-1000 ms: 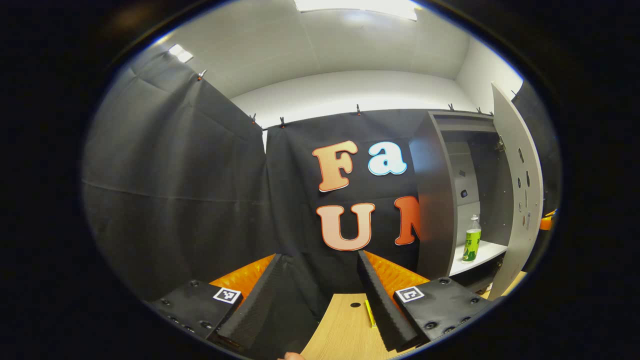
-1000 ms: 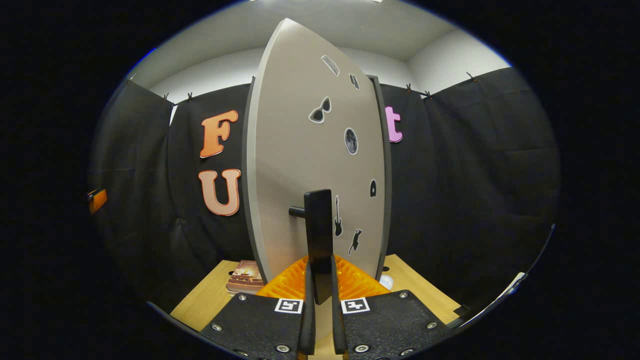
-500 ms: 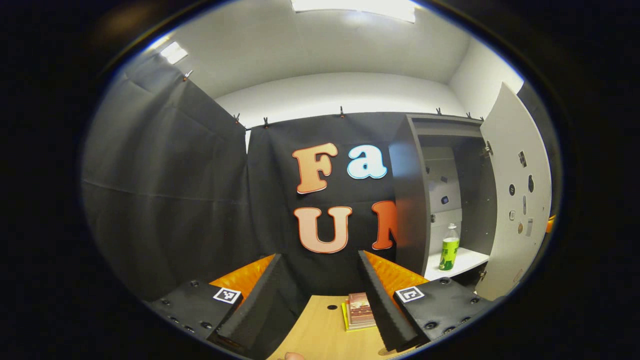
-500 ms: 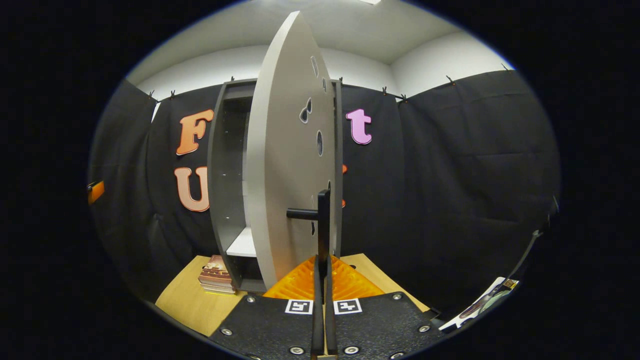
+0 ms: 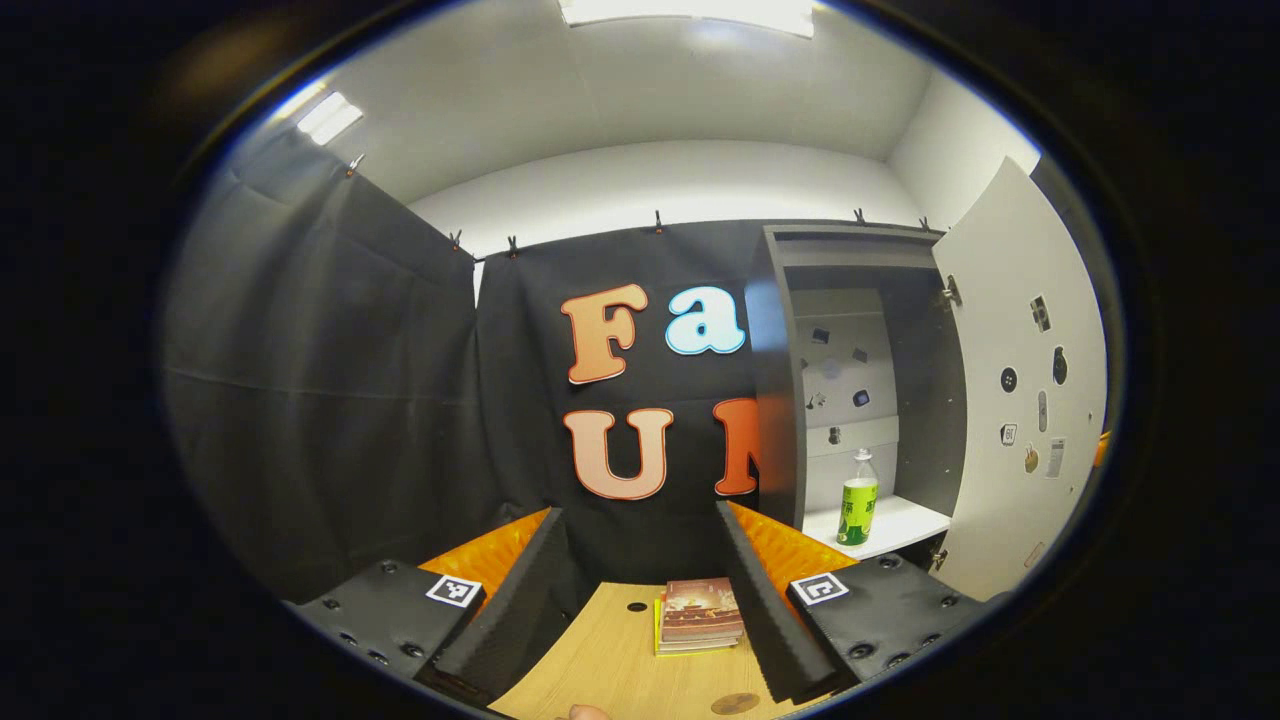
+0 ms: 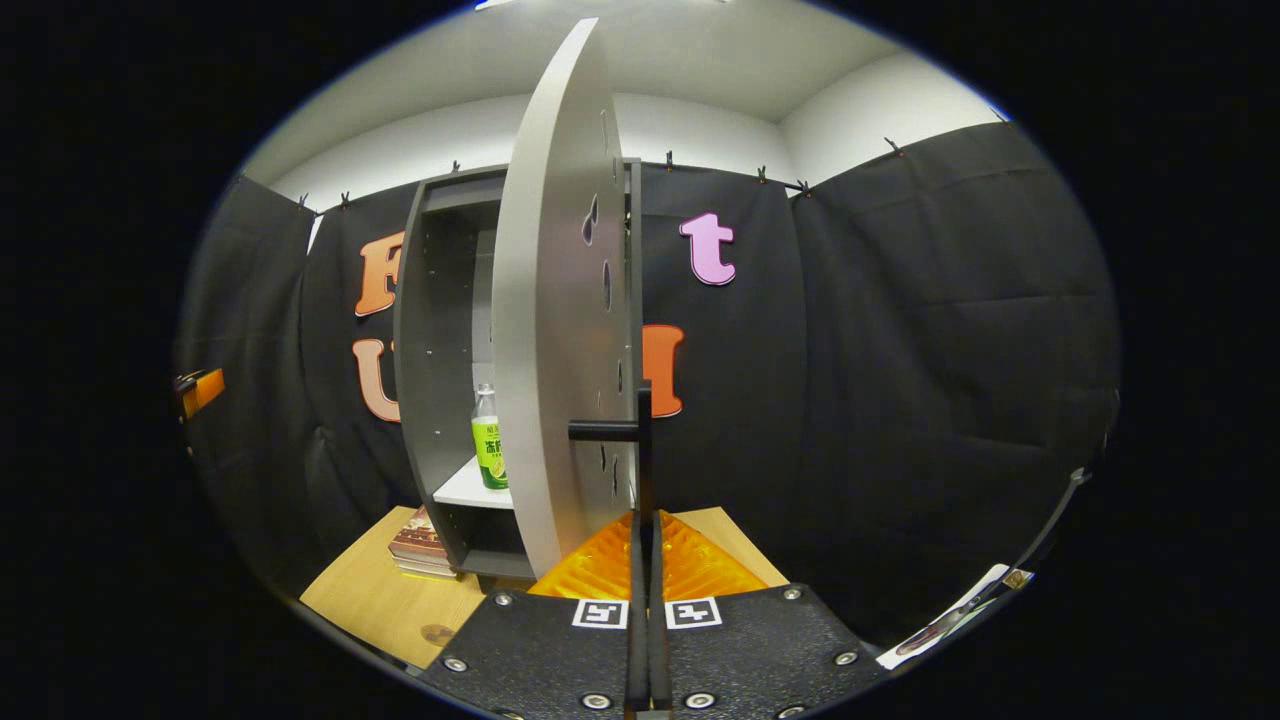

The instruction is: Open the cabinet door with the right hand, grasp the bottle in the cabinet with the left hand and place it on the coaster, then close the cabinet door with the right hand.

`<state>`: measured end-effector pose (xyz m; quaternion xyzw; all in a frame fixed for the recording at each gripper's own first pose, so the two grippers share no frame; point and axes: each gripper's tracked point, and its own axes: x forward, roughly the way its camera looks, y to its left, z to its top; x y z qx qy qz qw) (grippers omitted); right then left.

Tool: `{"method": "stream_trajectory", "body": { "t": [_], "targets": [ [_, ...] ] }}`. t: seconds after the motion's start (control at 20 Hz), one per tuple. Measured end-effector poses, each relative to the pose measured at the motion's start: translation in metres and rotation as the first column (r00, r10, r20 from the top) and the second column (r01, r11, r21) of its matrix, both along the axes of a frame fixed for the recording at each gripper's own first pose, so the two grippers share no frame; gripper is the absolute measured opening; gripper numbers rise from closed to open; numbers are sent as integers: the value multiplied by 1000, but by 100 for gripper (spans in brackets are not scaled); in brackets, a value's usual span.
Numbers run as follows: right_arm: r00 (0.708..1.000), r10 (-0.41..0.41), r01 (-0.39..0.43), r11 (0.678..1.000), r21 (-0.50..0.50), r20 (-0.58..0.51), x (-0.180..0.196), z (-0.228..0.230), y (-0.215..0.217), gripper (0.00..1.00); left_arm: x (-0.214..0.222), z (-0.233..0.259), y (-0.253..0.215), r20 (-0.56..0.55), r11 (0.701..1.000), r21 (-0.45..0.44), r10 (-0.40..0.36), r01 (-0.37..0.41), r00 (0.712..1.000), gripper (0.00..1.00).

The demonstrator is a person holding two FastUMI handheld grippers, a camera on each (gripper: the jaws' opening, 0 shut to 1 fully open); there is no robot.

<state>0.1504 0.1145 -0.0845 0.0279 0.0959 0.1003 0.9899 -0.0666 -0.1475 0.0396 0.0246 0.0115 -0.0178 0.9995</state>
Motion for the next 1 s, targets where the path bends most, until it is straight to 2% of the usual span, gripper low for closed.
{"method": "stream_trajectory", "body": {
  "t": [0.15,0.2,0.45,0.5,0.6,0.65,0.7,0.85,0.9,0.95,1.0],
  "targets": [
    [1000,7,-7,1000,12,0,4,-1,-4,0,-11,2,-17,-10,1000,-10,6,-6,1000,99],
    [1000,8,-8,1000,11,3,4,-1,-6,0,-14,4,-23,-13,1000,-13,4,-4,1000,94],
    [998,59,-59,998,28,15,8,-1,-4,0,-28,2,-42,-29,1000,-1,24,-24,999,94],
    [997,72,-72,997,25,18,8,0,-4,0,-28,-1,-47,-36,1000,-8,24,-25,999,96],
    [996,85,-85,995,42,13,9,-1,-3,0,-29,-5,-58,-48,1000,-24,16,-18,999,94],
    [996,92,-92,994,61,6,7,-1,-2,0,-27,-9,-62,-58,1000,-24,13,-14,998,96],
    [995,101,-101,991,83,-7,4,-2,0,1,-27,-12,-66,-66,1000,-20,13,-15,998,94],
    [992,123,-119,987,109,-25,-5,-4,3,6,-17,-17,-83,-68,1000,-22,5,-6,998,94],
    [992,123,-120,987,109,-22,-8,-3,0,7,-12,-17,-88,-60,1000,-11,8,-8,998,99],
    [993,115,-113,988,106,-21,-7,-4,-3,8,-5,-19,-96,-57,1000,-2,6,-6,998,96],
    [995,100,-98,990,105,-20,-7,-4,-8,13,2,-23,-109,-54,1000,-3,-8,8,998,94]
  ]
}}
